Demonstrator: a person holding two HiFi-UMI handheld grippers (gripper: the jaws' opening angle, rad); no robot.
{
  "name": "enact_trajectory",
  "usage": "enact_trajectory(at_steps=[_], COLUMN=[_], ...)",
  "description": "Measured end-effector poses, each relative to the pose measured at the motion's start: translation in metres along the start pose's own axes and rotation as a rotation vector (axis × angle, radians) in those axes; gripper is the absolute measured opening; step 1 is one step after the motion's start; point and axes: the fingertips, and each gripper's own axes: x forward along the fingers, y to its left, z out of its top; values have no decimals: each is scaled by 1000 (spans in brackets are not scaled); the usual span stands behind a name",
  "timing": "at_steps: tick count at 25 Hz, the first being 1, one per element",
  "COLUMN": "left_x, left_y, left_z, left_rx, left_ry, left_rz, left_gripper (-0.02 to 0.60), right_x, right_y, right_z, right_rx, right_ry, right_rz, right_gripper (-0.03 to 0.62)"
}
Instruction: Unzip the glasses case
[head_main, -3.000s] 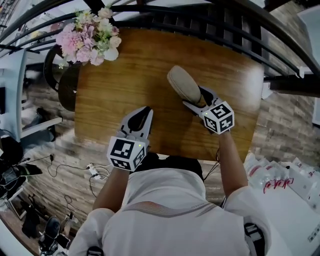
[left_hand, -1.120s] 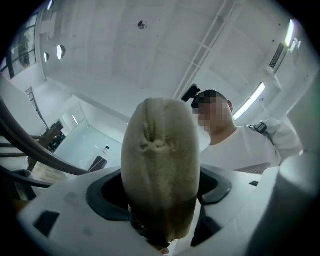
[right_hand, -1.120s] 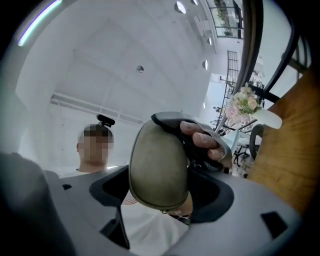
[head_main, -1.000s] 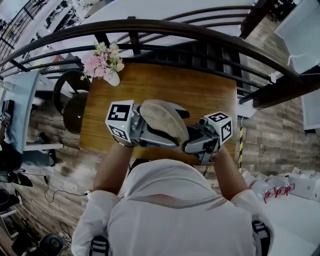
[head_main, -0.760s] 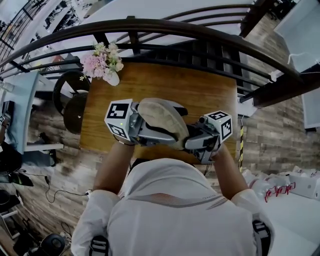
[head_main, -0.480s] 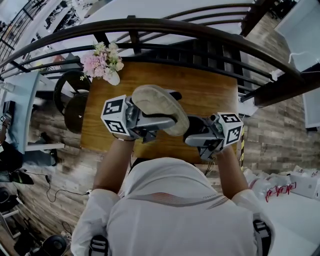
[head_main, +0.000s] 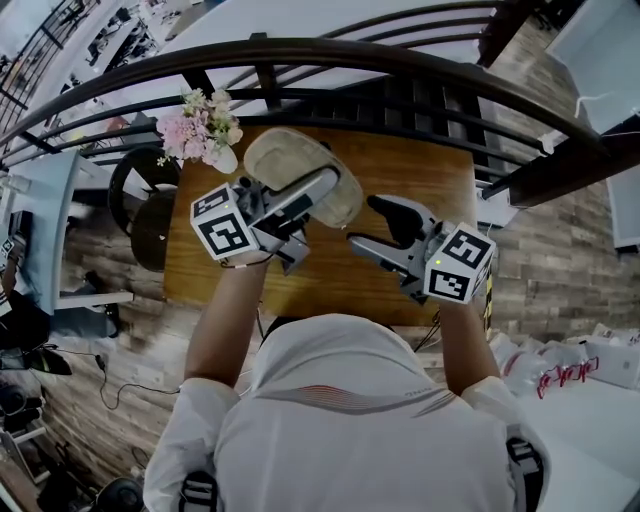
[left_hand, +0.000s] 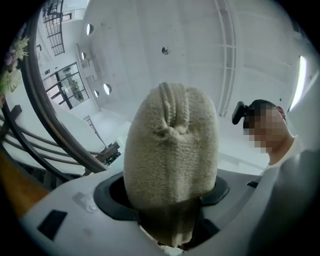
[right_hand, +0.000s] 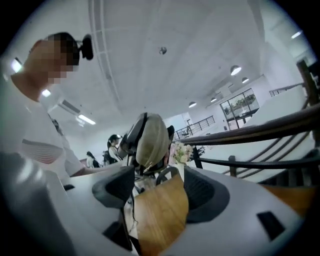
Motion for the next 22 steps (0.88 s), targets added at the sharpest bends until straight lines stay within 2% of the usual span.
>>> enact_trajectory(at_steps=[3, 5, 7, 13, 17, 20, 22], left_x=[3, 5, 7, 5, -1, -3, -4], left_y=[8, 12, 12, 17, 21, 23, 23], left_z=[-2, -6, -12, -23, -17, -18, -21], left_rx=[52, 109, 147, 112, 91, 84, 82], left_ry=[35, 70, 106, 112, 88, 88, 93], left_rz=[116, 196, 232, 244, 257, 263, 264], left_gripper=[301, 301, 301, 301, 301, 301, 301], right_x=[16, 23, 28, 33, 29, 27, 27], right_y=[1, -1, -5, -17, -26, -28, -28], right_z=[-19, -27, -29, -37, -42, -39, -37], right_rx=[-60, -56, -33, -34, -37, -30, -72], right_ry=[133, 166, 167, 210, 222, 198, 205], right_rz=[-88, -131, -158, -212, -284, -284, -293], right_gripper=[345, 334, 314, 250, 78, 83, 112])
